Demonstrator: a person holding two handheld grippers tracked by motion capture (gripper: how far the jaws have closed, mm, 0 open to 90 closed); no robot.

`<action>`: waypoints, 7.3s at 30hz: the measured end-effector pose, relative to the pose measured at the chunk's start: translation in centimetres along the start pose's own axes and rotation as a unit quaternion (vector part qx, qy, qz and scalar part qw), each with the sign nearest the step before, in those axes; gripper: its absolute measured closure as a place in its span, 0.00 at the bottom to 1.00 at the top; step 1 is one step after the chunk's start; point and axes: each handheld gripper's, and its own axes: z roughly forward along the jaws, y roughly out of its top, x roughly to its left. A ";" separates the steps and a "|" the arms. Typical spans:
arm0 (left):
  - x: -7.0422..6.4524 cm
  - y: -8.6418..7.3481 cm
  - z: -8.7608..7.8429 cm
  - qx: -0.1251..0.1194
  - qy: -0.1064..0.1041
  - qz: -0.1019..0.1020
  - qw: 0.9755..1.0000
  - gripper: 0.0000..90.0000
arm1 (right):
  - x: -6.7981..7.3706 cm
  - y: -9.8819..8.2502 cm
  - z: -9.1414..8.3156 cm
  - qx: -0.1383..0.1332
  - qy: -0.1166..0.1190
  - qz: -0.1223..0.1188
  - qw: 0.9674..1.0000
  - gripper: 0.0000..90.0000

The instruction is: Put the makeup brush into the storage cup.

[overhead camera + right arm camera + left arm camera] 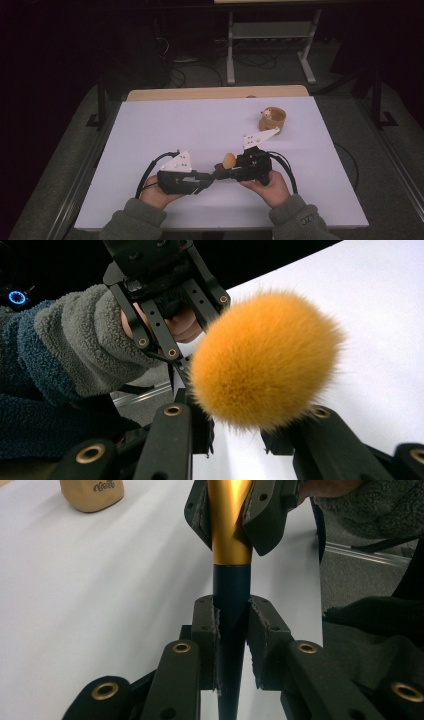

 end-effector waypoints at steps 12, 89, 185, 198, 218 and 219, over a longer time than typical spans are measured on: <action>-0.1 0.1 0.2 0.002 -0.002 -0.002 1.000 0.84 | 0.0 -0.1 0.0 -0.005 -0.001 0.005 1.000 0.76; 0.4 -6.4 -5.6 0.022 0.108 -0.079 0.991 0.55 | -4.3 5.4 -10.8 0.046 -0.193 0.023 0.980 0.78; 0.9 -7.1 -6.1 0.017 0.120 -0.087 0.989 0.46 | -14.1 7.1 -18.0 0.026 -0.379 0.148 0.913 0.78; 0.9 -7.2 -6.1 0.019 0.121 -0.091 0.988 0.43 | -14.8 6.1 -17.2 0.029 -0.384 0.159 0.909 0.78; 0.8 -7.1 -6.2 0.012 0.118 -0.095 0.988 0.43 | -16.1 3.4 -15.8 0.027 -0.365 0.187 0.911 0.78; 0.8 -7.1 -6.2 0.012 0.118 -0.096 0.988 0.43 | -16.2 3.3 -15.9 0.024 -0.365 0.186 0.912 0.78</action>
